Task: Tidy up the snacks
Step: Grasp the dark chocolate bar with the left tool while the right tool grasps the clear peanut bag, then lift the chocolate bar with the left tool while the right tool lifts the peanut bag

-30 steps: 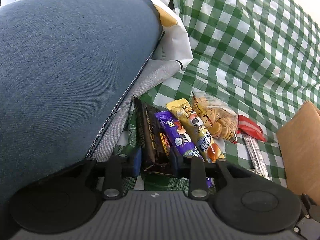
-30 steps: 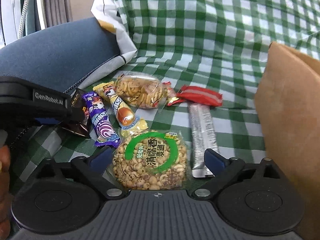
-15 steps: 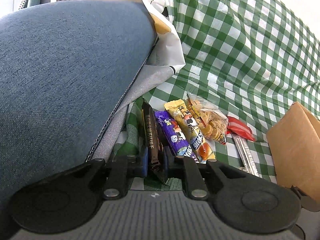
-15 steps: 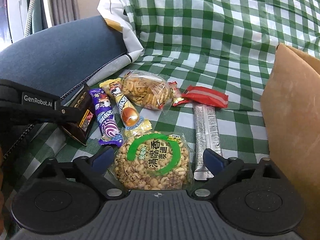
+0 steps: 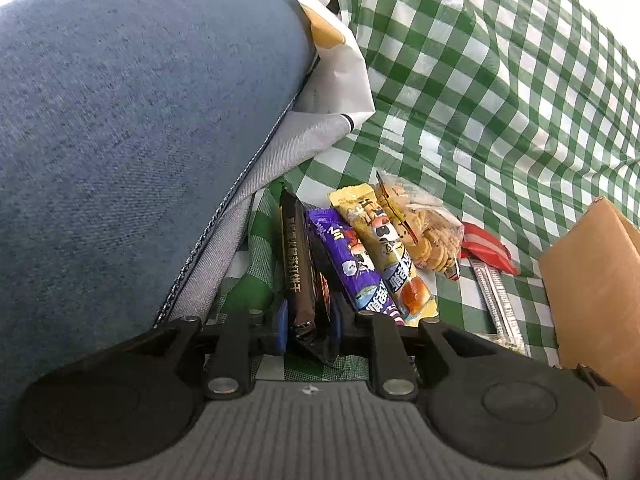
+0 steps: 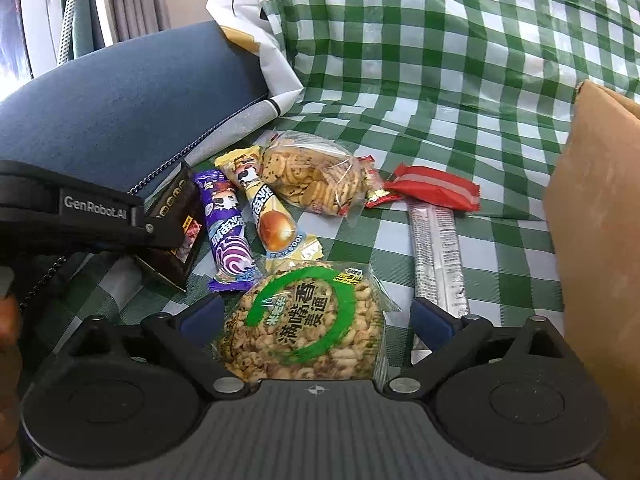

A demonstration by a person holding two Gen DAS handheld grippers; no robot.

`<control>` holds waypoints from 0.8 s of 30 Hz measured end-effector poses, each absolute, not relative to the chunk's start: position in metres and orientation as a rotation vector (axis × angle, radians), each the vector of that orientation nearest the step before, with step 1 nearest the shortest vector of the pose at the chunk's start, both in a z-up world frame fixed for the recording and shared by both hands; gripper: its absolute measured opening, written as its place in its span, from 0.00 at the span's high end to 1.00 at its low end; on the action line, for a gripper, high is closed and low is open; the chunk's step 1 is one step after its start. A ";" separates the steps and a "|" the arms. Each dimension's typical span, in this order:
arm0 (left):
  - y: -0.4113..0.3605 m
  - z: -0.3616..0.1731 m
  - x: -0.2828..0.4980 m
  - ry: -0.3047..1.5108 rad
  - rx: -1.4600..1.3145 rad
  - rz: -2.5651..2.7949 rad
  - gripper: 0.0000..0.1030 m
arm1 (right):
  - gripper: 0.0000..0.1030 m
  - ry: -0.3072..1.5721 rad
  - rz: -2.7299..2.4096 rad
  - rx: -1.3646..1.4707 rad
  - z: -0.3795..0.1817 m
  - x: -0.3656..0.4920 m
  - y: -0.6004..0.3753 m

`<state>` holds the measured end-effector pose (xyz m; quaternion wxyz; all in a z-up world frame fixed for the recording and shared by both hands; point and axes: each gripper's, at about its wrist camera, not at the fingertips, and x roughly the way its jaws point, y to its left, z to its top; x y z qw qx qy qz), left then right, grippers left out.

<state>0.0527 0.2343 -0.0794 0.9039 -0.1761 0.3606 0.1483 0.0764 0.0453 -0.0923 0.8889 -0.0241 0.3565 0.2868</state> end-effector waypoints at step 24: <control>0.229 -0.069 0.046 0.693 -0.351 0.274 0.84 | 0.18 0.740 0.580 -0.186 -0.088 0.053 0.047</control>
